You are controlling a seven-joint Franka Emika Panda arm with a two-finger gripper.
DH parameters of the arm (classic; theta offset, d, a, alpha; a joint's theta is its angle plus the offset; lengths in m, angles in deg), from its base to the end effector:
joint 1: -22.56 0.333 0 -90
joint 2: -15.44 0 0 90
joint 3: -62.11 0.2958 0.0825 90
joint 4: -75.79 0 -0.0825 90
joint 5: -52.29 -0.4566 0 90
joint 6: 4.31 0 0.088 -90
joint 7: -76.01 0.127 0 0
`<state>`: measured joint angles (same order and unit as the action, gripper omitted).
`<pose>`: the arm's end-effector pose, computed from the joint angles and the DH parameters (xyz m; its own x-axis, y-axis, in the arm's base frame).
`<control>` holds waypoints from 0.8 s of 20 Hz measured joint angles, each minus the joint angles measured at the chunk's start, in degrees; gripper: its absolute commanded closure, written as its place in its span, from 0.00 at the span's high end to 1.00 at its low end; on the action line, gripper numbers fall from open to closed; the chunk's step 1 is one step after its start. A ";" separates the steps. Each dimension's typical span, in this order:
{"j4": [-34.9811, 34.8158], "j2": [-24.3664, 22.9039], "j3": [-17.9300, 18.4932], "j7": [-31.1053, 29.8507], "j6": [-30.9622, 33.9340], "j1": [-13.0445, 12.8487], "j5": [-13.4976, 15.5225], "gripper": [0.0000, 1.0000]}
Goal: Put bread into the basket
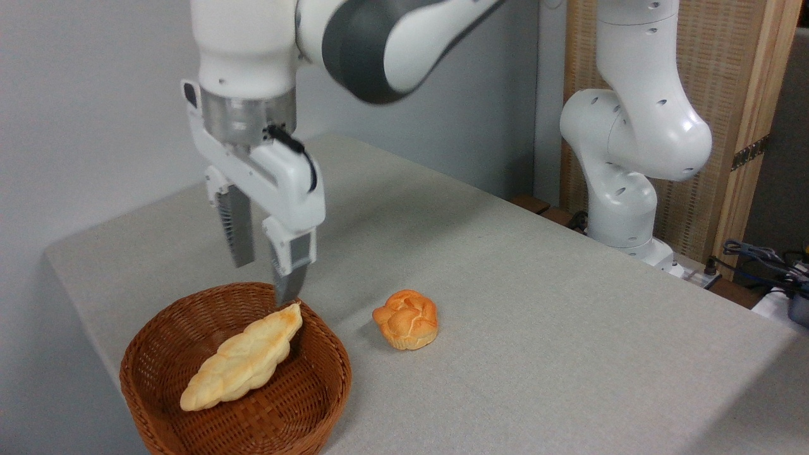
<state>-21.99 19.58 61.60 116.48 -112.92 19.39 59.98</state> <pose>0.6676 -0.0552 0.4934 0.7323 -0.6590 0.1719 -0.6721 -0.7400 0.0263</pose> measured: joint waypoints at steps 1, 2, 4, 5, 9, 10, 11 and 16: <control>0.00 -0.71 -0.59 -0.78 2.52 0.09 -3.37 1.00; 0.00 -1.38 -0.91 -1.13 4.65 0.08 -5.65 1.00; 0.01 -2.73 -0.89 -1.20 7.25 0.27 -7.51 1.00; 0.01 -3.42 -0.66 -1.20 8.09 0.51 -7.83 1.00; 0.01 -5.40 0.92 -1.19 9.15 1.24 -8.03 1.00; 0.00 -5.85 1.58 -1.19 9.16 1.29 -8.03 1.00; 0.00 -6.35 2.39 -1.19 9.40 1.33 -8.03 1.00; -0.08 -7.54 3.63 -1.14 11.82 1.36 -8.03 1.00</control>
<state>-22.07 12.04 65.23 115.35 -101.10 20.74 51.95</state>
